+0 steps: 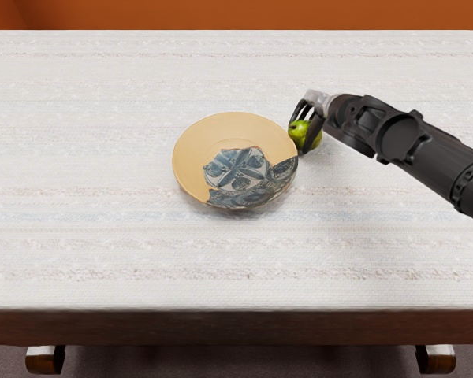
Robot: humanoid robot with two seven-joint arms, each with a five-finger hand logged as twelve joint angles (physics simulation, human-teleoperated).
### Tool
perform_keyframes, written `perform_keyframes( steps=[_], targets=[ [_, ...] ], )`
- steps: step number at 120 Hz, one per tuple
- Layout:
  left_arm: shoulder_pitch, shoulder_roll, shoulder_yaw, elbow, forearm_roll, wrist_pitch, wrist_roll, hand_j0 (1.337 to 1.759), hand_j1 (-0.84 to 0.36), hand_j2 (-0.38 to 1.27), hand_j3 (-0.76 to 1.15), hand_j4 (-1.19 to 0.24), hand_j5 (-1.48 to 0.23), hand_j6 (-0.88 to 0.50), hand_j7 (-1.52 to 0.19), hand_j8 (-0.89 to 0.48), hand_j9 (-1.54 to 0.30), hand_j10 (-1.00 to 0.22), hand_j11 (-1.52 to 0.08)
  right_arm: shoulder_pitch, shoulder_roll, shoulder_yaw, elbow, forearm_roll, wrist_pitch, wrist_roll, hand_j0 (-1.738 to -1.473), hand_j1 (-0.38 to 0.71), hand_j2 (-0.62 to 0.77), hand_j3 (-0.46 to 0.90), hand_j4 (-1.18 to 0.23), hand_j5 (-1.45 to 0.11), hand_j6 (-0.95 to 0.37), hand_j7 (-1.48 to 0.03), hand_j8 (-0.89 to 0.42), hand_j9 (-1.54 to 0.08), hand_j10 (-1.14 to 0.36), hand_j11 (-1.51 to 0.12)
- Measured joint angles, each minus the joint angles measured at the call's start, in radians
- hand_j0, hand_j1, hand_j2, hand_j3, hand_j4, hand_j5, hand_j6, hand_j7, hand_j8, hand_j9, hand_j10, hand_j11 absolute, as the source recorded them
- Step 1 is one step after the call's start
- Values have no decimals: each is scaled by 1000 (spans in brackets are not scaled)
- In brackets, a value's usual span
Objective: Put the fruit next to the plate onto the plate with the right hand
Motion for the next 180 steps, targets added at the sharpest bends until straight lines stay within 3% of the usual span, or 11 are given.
perform_keyframes(
  steps=[10,20,38,75,132,180],
  targets=[
    [0,0,0,0,0,0,0,1658,334,2,0,-13,-16,-13,-16,-13,-16,-13,-16,2,-7,4,4,9,2,2,-1652,251,472,0,-791,-908,-393,-1073,-370,-939,-604,-1024],
    [-1,0,0,0,0,0,0,1658,334,2,0,-13,-16,-13,-16,-13,-16,-13,-16,4,-18,10,7,20,7,4,-1652,202,396,0,-753,-989,-414,-1093,-384,-1013,-572,-1091],
    [0,0,0,0,0,0,0,1658,334,2,0,-13,-17,-13,-17,-13,-17,-13,-17,8,-44,18,10,30,21,6,-1655,214,584,2,-724,-1117,-450,-1115,-406,-1119,-589,-1180],
    [-1,0,0,-1,0,0,0,1658,334,3,0,-13,-17,-13,-17,-13,-17,-13,-17,26,-110,22,48,34,34,7,-1658,196,585,1,-714,-1198,-458,-1130,-387,-1180,-594,-1230],
    [2,0,0,0,0,0,0,1658,334,3,0,-13,-17,-13,-17,-13,-17,-13,-17,98,-282,23,298,85,32,-4,-1658,201,598,1,-705,-1214,-454,-1134,-384,-1186,-593,-1233],
    [9,0,-1,0,2,0,0,1658,334,3,0,-13,-17,-13,-17,-13,-17,-13,-17,179,-285,24,437,144,28,-56,-1658,220,597,1,-787,-1224,-440,-1134,-380,-1179,-602,-1232]
  ],
)
